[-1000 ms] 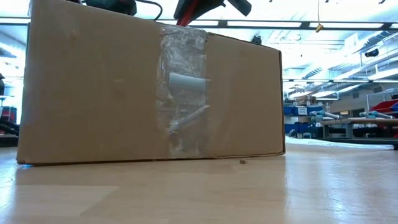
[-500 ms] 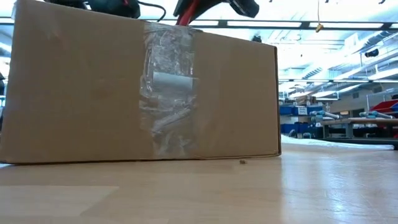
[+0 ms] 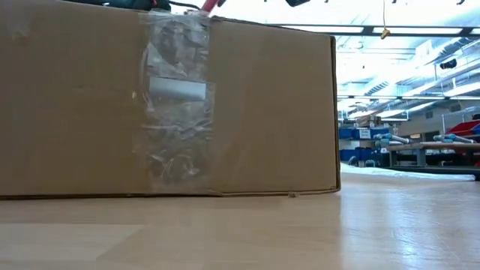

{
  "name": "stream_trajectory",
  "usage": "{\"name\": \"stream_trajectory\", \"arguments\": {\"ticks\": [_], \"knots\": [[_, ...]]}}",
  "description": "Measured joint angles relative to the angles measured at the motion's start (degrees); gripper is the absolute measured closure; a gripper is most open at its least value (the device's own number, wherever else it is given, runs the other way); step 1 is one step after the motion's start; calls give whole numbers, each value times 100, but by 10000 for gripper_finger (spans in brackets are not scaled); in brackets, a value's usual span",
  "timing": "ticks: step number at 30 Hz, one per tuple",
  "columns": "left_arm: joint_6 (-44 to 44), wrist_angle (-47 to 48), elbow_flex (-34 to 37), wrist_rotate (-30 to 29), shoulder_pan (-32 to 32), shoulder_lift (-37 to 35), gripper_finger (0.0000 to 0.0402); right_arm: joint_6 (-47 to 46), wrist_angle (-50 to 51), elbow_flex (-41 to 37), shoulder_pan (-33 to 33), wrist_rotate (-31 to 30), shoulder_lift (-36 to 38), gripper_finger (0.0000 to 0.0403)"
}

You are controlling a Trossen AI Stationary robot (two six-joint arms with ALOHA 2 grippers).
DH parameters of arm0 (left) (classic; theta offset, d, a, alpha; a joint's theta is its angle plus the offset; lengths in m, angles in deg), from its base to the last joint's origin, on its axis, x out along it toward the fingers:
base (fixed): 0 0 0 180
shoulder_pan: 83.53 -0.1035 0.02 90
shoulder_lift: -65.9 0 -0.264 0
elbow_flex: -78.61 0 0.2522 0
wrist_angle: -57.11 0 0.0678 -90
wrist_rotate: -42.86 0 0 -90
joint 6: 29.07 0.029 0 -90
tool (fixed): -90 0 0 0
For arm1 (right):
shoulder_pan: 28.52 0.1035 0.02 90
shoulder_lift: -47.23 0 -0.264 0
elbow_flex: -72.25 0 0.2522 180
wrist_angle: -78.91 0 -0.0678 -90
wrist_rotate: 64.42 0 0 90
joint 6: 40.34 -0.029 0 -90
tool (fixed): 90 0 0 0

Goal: Unpack boxes
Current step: Open the cardboard box using the cutter

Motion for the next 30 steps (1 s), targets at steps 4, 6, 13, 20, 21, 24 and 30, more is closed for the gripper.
{"name": "stream_trajectory", "arguments": {"ticks": [4,6,13,20,21,24,30], "knots": [[-2,2,0,-15,0,0,245,-344,-85,8,0,192,0,345],[-8,0,0,-15,0,0,246,-436,-230,-6,0,294,0,345],[-104,0,0,-13,0,0,246,-722,-492,-14,3,745,0,345],[-137,-18,7,209,0,0,246,-832,-405,-14,66,978,0,345],[-136,-44,9,238,-1,0,246,-855,-355,-14,66,901,7,345],[-154,-241,33,425,-11,15,246,-829,-340,-14,44,631,11,345],[-263,-307,-392,1307,22,-8,245,-743,-29,-1,11,146,28,345]]}}
